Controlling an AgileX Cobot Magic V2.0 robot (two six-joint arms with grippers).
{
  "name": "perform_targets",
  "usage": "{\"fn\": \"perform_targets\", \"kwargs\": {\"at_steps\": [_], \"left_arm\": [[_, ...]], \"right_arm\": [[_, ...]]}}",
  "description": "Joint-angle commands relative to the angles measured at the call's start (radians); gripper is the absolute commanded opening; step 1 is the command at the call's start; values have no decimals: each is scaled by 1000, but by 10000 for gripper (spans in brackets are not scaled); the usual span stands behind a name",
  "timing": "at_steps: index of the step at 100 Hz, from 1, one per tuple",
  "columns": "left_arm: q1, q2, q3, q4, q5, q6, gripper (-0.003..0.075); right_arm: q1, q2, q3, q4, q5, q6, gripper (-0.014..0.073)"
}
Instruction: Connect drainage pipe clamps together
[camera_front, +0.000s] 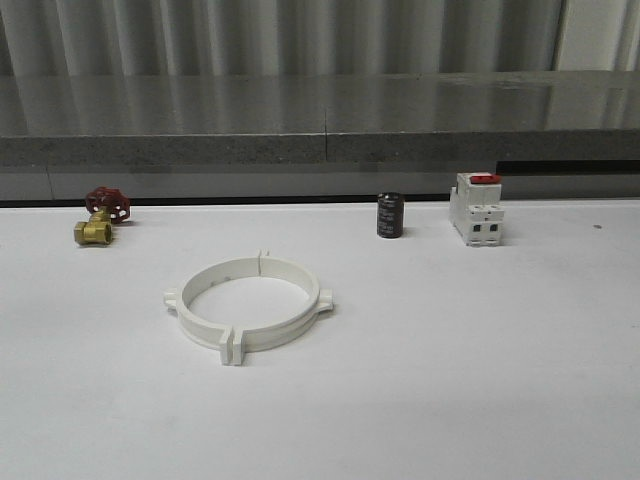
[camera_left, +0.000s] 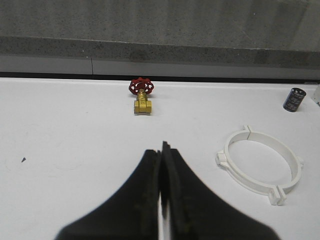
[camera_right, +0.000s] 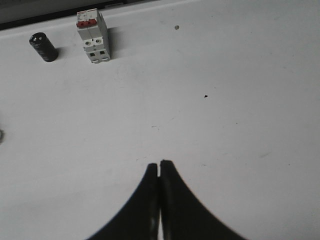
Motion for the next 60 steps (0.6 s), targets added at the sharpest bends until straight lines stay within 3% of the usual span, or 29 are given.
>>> {"fn": "perform_targets", "kwargs": {"at_steps": [1, 60], "left_arm": [[1, 6, -28, -6, -75, 0, -20], [1, 6, -28, -6, -75, 0, -20]], "right_arm": [[-7, -3, -24, -49, -43, -10, -67], [-7, -5, -24, -50, -57, -19, -67]]}}
